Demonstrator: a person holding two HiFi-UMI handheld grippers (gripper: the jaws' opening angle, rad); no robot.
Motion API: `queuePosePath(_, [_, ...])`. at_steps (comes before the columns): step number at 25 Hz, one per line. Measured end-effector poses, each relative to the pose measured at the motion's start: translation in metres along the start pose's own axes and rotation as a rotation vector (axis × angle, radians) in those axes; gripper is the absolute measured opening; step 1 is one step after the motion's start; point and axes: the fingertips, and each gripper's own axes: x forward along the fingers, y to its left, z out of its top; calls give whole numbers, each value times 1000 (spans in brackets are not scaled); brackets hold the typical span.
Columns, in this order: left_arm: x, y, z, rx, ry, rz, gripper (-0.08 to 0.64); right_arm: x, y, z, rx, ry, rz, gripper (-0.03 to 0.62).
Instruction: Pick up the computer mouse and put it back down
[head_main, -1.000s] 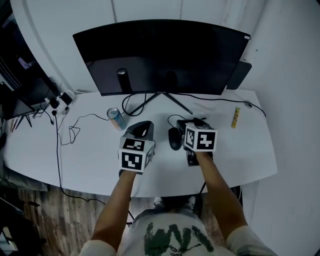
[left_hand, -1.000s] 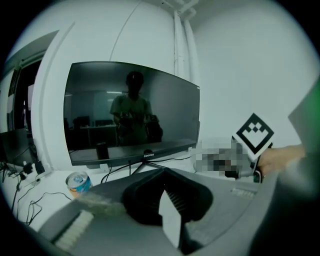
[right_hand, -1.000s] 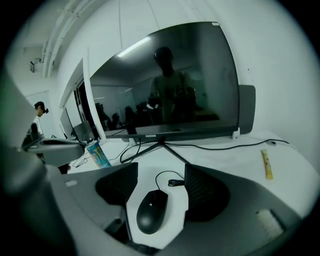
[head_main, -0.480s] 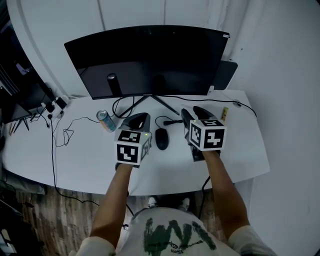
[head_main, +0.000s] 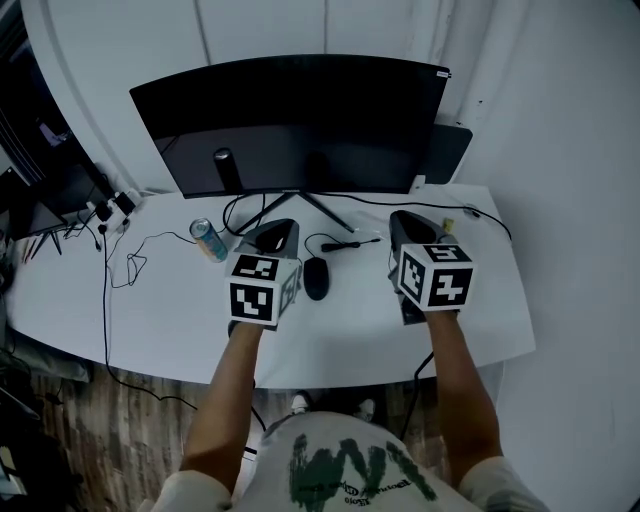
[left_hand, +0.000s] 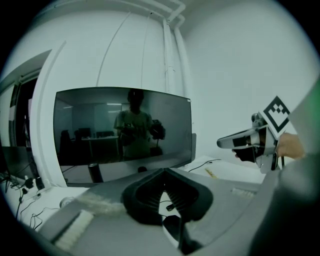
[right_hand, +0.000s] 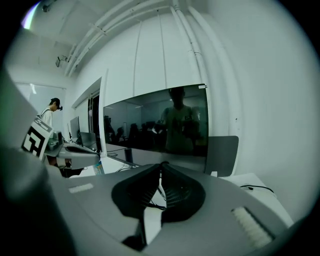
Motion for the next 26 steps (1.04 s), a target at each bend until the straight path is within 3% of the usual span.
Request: queuePosePath(26, [9, 1, 2, -3, 19, 14, 2, -3, -16, 7, -11, -30, 6, 0])
